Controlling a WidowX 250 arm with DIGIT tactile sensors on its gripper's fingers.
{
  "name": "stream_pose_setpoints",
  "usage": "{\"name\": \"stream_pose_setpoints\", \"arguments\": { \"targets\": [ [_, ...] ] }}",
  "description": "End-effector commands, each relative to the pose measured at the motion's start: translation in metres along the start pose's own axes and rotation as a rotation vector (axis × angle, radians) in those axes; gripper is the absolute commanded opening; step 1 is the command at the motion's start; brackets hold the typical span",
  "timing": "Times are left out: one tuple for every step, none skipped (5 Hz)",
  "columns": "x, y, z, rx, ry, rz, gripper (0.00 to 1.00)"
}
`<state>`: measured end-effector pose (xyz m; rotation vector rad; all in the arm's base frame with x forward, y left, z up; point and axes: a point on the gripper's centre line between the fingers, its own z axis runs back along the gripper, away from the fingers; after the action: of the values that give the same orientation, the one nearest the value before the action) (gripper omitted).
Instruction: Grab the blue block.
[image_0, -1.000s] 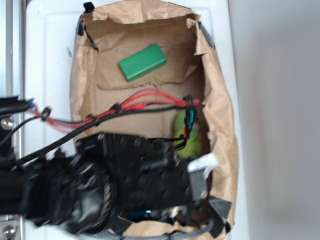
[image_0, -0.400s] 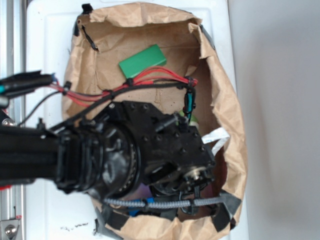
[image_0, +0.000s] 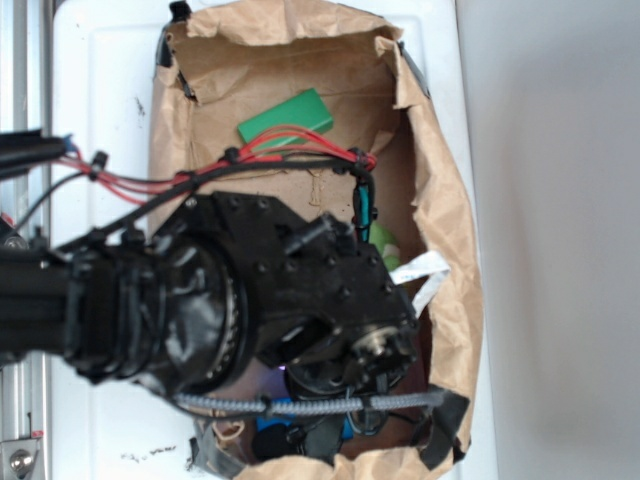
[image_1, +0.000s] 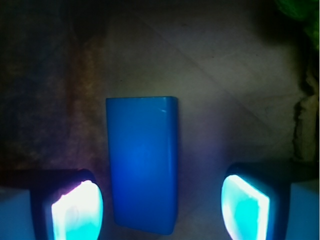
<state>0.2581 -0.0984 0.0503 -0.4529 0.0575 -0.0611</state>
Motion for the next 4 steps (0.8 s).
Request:
{"name": "stream_pose_setpoints", "arguments": {
  "targets": [
    [-0.008, -0.014, -0.006, 0.059, -0.04, -0.103, 1.0],
    [-0.011, -0.017, -0.019, -0.017, 0.043, -0.096, 1.0],
    [-0.013, -0.027, -0.027, -0.035, 0.065, -0.108, 1.0],
    [-0.011, -0.026, -0.035, 0.014, 0.06, -0.103, 1.0]
  ]
}}
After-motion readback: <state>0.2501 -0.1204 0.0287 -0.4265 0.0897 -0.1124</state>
